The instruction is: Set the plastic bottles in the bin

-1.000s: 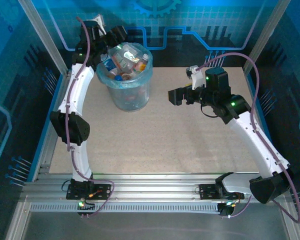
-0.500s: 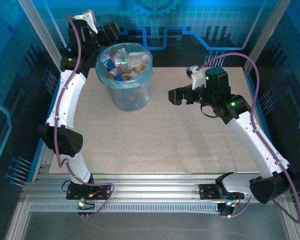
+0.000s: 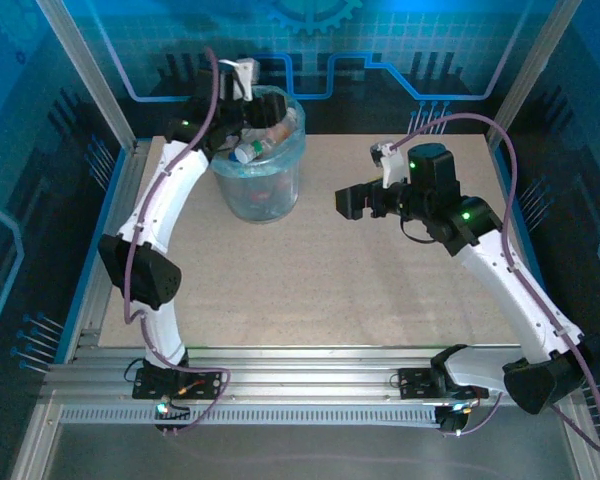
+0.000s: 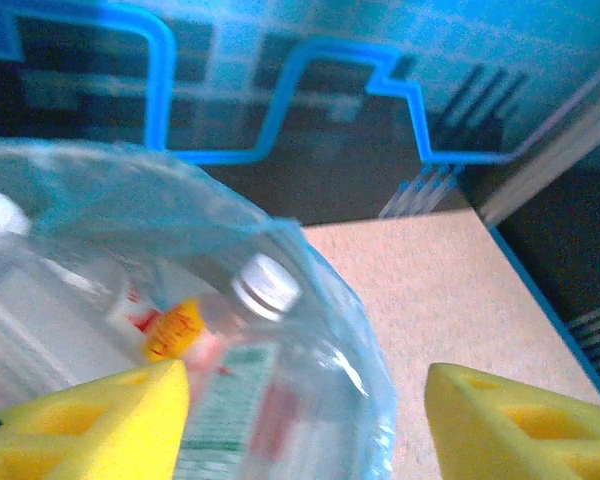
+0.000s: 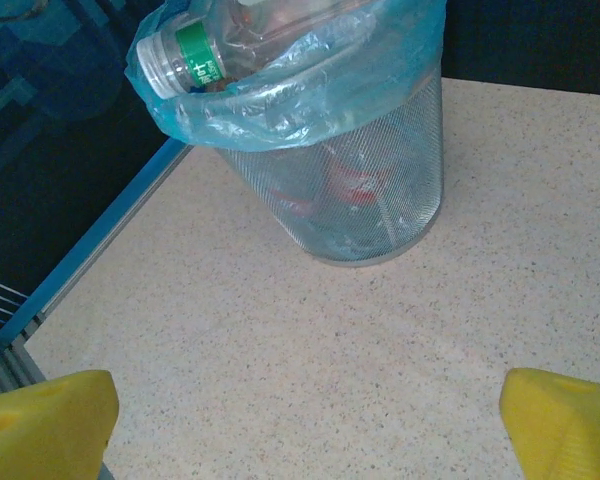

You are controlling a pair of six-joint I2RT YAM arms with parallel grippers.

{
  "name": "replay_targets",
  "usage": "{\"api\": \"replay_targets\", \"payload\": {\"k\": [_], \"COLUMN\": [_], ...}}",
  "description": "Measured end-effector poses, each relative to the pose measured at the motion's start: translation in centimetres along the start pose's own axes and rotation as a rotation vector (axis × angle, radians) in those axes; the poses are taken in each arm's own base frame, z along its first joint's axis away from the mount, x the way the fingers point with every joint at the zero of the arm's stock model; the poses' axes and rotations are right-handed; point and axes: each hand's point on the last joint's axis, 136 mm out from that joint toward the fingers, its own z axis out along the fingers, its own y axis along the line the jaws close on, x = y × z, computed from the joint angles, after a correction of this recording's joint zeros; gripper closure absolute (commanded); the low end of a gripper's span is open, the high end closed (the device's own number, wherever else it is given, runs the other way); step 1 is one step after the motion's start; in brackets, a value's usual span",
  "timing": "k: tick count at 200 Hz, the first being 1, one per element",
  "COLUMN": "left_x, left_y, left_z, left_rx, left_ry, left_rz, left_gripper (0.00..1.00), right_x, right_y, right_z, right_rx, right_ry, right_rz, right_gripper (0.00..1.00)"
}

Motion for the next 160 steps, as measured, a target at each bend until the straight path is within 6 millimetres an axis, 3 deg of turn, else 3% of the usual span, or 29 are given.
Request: {"api": "replay_targets", "payload": {"k": [14,34,90,160], "left_x": [1.8,2.5,2.9,2.2], "left_y": [-0.6,-0.6,0.1,2.4], "left_z": [0.6,0.4,-0.3,1.5], "left_rx": [0.007,0.005,-0.016,-0.061], "left_ry": [0.046,0.052,0.014,-0.024], "left_rz": [0.031,0.047,0.071,0.089], "left_gripper": [0.50,0.61,0.60,0.57], "right_x": [0.2,0.4,1.3,1.6], "right_y": [0.0,0.0,-0.2,-0.1], "right_z": [-0.1,-0.2,-0.2,0.3], "right_rx": [0.000,0.001,0.004,0.001], "right_ry": [0.001,0.003,0.020,0.036], "right_rz": [0.001,0.002,0.011,0.023], "right_gripper": [0.01,0.01,0.01,0.02]}}
